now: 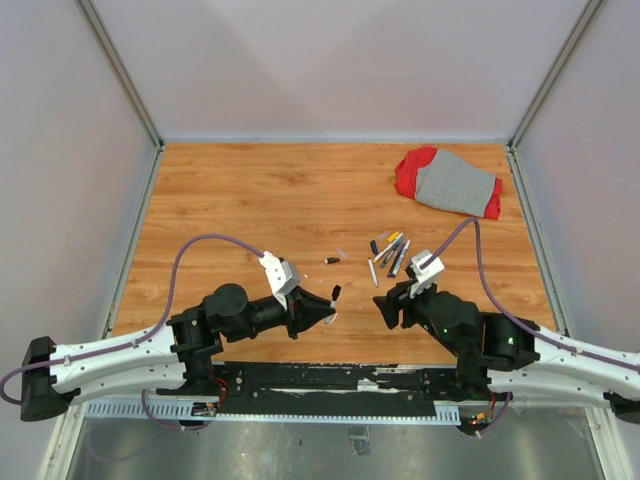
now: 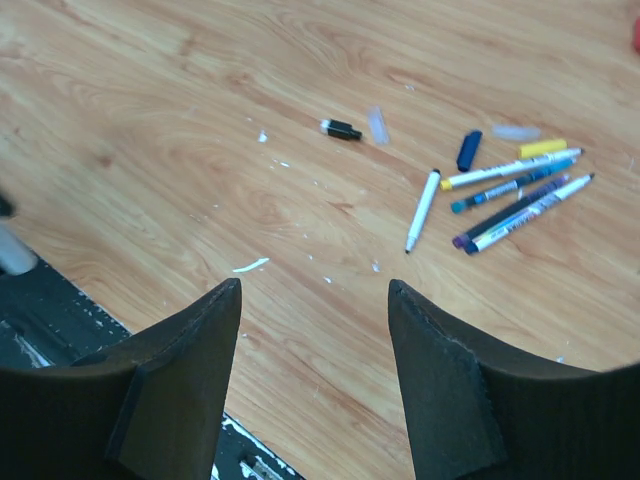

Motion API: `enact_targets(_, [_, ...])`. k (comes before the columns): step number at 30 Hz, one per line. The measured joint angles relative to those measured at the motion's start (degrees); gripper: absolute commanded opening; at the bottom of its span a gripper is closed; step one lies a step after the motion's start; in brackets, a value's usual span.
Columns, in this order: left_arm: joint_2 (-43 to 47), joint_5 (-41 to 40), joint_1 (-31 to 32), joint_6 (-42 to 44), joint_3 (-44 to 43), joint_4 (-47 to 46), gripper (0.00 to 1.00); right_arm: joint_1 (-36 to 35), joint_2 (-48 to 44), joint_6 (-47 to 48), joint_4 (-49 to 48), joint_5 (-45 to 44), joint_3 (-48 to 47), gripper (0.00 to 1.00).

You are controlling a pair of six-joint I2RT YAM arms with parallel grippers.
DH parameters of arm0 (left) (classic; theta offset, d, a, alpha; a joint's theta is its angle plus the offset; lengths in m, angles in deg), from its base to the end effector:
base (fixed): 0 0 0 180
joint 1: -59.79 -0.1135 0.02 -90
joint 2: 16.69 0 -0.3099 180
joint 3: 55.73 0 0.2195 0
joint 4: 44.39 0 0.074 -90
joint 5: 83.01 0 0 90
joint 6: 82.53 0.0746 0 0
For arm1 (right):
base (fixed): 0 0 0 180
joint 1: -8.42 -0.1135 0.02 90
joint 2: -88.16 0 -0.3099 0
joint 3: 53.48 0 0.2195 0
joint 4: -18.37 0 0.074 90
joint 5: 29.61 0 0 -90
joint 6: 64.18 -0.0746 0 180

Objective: Insert the pens into the pen caps
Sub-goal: Place the pen at the center of the board.

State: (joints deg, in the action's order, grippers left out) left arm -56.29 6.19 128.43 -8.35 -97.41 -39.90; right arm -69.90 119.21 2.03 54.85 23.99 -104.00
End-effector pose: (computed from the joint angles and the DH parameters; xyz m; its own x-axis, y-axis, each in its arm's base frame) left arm 0.0553 -0.1384 0.3128 -0.2672 -0.0651 -0.9614 0.8869 0.3736 -0.2718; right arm 0.0615 0.0788 0.3073 -0.3258 0.0278 -0.9450 -0.5922 0.7732 0.2269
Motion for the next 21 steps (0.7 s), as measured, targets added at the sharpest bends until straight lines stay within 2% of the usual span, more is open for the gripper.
enact_targets(6, [0.13, 4.57, 0.00, 2.32, 0.00, -0.11, 0.01, 16.81, -0.09, -3.65, 2.23, 14.32, 0.90, 0.63])
enact_targets(9, [0.07, 7.85, 0.00, 3.13, 0.00, -0.63, 0.00, 22.47, -1.86, -5.27, 1.88, 20.90, 2.86, 0.63])
enact_targets(14, [-1.40, 11.76, 0.00, 3.87, -0.20, -1.68, 0.00, 25.62, -6.16, -7.58, 1.66, 26.99, 6.25, 0.65])
enact_targets(21, [-6.75, 12.13, 0.00, 2.99, -2.14, -1.79, 0.01, 25.90, -9.77, -8.63, 2.12, 28.24, 7.93, 0.72])
